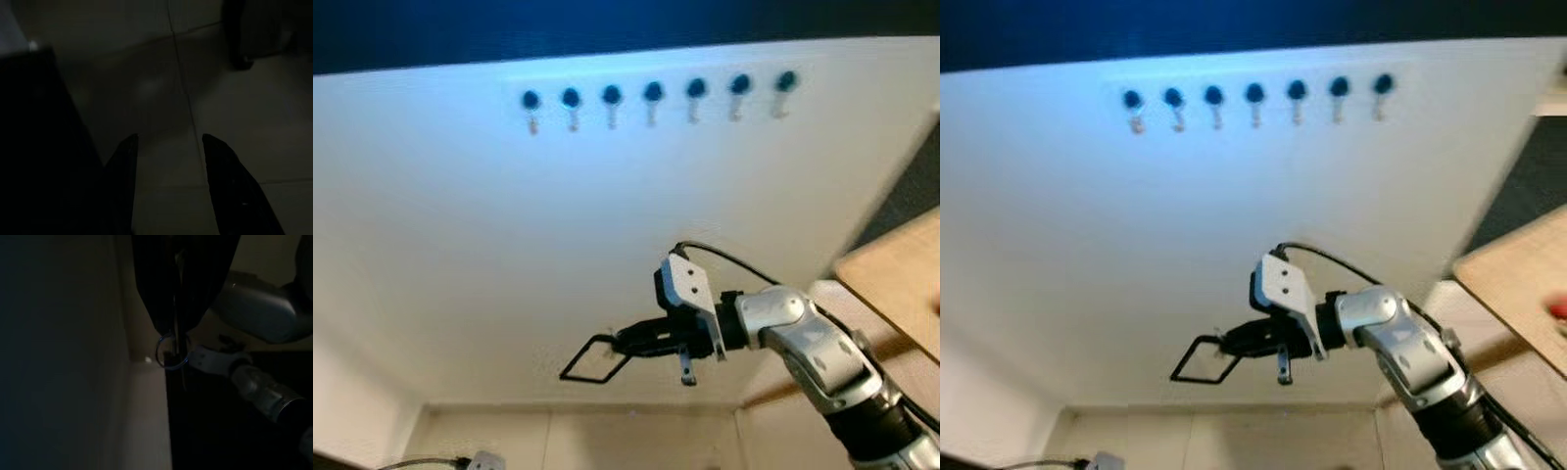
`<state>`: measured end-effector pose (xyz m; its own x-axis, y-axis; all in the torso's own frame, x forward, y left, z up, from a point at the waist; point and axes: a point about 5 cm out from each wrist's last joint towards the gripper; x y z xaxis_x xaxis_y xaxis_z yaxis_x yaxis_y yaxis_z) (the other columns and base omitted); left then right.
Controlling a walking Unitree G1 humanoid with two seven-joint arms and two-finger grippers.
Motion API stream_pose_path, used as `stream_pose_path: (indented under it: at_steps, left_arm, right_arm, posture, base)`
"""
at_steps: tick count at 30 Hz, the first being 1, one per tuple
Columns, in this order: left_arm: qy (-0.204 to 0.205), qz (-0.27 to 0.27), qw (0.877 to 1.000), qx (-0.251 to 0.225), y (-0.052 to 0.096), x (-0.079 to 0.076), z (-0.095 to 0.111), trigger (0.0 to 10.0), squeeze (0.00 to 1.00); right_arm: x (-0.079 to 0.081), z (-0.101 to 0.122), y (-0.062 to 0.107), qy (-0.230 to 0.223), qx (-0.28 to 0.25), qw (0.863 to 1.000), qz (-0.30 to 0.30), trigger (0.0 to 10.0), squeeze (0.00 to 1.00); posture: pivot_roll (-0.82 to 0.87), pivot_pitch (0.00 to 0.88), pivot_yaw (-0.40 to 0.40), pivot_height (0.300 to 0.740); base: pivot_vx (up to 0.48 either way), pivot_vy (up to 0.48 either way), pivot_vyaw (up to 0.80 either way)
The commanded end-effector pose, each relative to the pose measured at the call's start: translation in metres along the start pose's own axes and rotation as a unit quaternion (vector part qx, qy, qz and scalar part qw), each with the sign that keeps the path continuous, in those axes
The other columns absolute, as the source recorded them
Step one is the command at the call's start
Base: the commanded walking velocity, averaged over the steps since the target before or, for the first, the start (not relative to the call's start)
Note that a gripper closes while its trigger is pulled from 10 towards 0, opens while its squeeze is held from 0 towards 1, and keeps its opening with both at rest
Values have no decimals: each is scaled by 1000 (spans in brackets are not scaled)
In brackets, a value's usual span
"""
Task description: Hang keys on a hook
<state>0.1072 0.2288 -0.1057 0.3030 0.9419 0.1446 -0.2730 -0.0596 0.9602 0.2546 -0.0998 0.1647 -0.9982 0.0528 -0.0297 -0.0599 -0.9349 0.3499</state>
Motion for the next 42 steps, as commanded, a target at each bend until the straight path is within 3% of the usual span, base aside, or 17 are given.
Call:
stream_pose_path:
  at_steps: [1,10,17,18,19,20,23,30,35,42]
  left_arm:
    - [2,-2,1000,-1,0,-1,-1,10000,0]
    - [-2,2,1000,0,0,-1,-1,10000,0]
    - [-1,2,1000,-1,0,0,0,10000,0]
    - [0,2,1000,-2,0,0,0,10000,0]
    - [0,2,1000,-2,0,0,0,10000,0]
    - [0,2,1000,-2,0,0,0,10000,0]
    - [-1,1,1000,-2,0,0,0,10000,0]
    - [-1,-1,1000,1,0,0,-2,10000,0]
    - [1,-4,1000,-1,0,-1,-1,10000,0]
    - [1,-7,1000,0,0,-2,-2,10000,0]
  right_arm:
    - [0,3,0,11,-2,1000,-3,10000,0]
    - [-5,4,0,18,-3,1000,-19,10000,0]
    - [-9,22,13,14,-71,997,-28,10000,0]
    - [-9,35,22,10,-128,991,-23,10000,0]
    - [-9,35,22,10,-128,991,-23,10000,0]
    - [-9,45,30,9,-176,984,-22,10000,0]
    - [-8,54,35,9,-222,975,-20,10000,0]
    - [-8,59,38,8,-262,965,-25,10000,0]
    - [-29,65,45,-1,-316,942,-112,10000,0]
    - [-36,67,44,-9,-328,934,-143,10000,0]
  posture:
    - [-118,59,66,740]
    - [-117,54,64,740]
    - [-117,51,65,740]
    - [-117,51,65,740]
    - [-117,51,65,740]
    - [-119,56,70,740]
    - [-121,59,73,740]
    - [-123,63,78,740]
    - [-120,64,76,740]
    - [-119,65,77,740]
  base:
    - [0,0,0]
    - [0,0,0]
    - [0,0,0]
    - [0,0,0]
    - [0,0,0]
    - [0,0,0]
    - [0,0,0]
    - [0,0,0]
    - [0,0,0]
    - [0,0,0]
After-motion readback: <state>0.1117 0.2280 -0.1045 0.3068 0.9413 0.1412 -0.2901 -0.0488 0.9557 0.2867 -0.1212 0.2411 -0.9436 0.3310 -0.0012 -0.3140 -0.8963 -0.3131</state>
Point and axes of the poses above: a point about 5 cm out from each wrist's last joint towards the gripper, its own y axis pointing back from the gripper into the wrist, its own z axis along the axis of the wrist's last joint, x = y × z, and after that the axes turned 4 degrees about -y, right-handed
